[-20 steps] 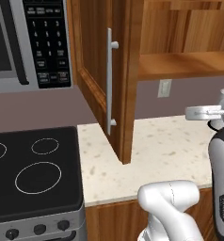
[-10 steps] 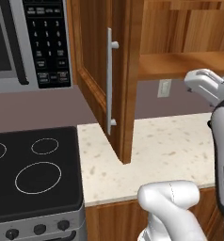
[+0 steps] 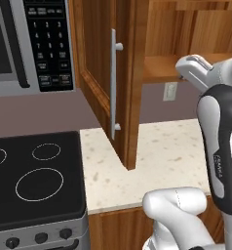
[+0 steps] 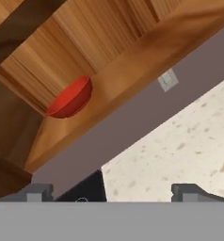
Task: Take the smaller bowl and place it next to the appetizer plate on the dining counter , and place the larger bowl next to the plate with cooked food.
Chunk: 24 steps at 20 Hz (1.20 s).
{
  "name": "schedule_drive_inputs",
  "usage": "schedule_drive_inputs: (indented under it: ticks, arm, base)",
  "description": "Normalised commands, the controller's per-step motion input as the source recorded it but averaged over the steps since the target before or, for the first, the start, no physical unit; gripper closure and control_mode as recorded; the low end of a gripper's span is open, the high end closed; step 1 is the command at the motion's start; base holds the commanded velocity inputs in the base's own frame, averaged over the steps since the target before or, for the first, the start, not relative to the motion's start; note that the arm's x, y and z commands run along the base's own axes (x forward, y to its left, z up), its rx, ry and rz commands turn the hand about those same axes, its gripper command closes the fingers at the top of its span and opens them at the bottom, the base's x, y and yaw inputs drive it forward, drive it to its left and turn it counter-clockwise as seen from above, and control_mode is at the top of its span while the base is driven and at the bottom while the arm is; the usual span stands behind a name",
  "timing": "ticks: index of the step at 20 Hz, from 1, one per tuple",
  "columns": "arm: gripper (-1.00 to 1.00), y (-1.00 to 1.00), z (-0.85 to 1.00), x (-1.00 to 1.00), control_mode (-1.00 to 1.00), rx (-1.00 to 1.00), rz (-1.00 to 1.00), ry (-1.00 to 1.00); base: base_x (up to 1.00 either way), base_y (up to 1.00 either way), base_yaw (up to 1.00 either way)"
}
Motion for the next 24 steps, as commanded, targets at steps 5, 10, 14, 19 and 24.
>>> schedule_drive_inputs:
  ticks: [5, 10, 14, 19, 24]
  arm:
    - [-1.0, 0.03, 0.29, 0.52, -1.0, -0.05, -0.07, 0.07]
    - [-1.0, 0.0, 0.09, 0.78, -1.0, 0.0, -0.03, 0.16]
    - [-1.0, 0.08, -0.05, 0.82, -1.0, 0.0, 0.0, 0.03]
    - [-1.0, 0.12, -0.19, 0.86, -1.0, 0.0, 0.0, 0.0]
    - [-1.0, 0.12, -0.33, 0.88, -1.0, 0.0, 0.0, 0.0]
  base:
    - [0.0, 0.0, 0.0]
    - [0.0, 0.0, 0.0]
    - [0.0, 0.0, 0.0]
    - [0.0, 0.0, 0.0]
    - [0.0, 0.0, 0.0]
